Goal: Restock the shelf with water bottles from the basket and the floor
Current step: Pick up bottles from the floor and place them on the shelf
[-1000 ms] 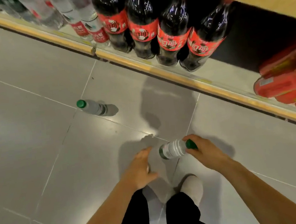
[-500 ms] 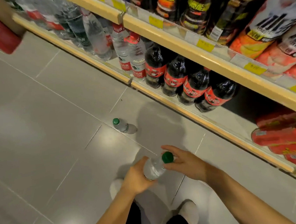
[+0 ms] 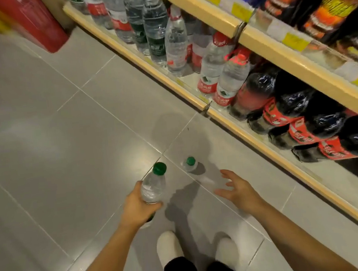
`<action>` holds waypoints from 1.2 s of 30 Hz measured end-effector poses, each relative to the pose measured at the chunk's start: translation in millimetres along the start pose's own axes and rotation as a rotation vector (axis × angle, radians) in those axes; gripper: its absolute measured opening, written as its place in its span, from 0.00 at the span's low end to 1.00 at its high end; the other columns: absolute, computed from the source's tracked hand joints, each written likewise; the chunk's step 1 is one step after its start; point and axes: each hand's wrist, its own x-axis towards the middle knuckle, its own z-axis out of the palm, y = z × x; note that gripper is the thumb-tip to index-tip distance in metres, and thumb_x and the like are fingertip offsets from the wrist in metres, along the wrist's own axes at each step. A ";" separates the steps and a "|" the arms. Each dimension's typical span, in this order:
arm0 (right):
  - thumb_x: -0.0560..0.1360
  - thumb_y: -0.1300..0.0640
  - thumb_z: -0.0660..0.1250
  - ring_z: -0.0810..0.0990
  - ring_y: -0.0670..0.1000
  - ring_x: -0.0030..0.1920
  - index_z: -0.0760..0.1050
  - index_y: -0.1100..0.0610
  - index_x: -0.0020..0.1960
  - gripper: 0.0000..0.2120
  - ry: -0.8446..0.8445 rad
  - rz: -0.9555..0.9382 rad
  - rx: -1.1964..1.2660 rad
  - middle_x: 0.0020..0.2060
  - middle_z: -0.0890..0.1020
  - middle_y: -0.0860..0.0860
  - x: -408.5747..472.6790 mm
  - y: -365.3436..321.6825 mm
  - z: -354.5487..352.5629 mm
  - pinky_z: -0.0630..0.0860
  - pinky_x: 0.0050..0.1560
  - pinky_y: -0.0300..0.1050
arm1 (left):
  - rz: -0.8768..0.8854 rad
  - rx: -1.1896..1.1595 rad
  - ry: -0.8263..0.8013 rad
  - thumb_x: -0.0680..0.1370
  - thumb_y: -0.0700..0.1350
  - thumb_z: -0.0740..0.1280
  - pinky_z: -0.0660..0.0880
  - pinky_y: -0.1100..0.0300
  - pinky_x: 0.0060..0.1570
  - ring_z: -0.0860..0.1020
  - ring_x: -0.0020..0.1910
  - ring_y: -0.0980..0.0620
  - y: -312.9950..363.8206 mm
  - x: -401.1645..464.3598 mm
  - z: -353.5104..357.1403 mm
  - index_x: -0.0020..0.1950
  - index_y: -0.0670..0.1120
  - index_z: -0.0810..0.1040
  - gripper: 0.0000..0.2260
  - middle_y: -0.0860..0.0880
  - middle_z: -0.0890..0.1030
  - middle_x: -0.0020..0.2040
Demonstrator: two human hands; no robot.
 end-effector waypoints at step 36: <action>0.62 0.50 0.76 0.76 0.50 0.41 0.74 0.51 0.47 0.18 0.247 -0.391 -0.279 0.37 0.77 0.46 -163.6 -278.0 -73.0 0.66 0.35 0.40 | -0.015 -0.307 0.358 0.65 0.42 0.77 0.71 0.64 0.37 0.75 0.47 0.49 197.7 -136.7 -249.3 0.58 0.48 0.70 0.25 0.50 0.76 0.48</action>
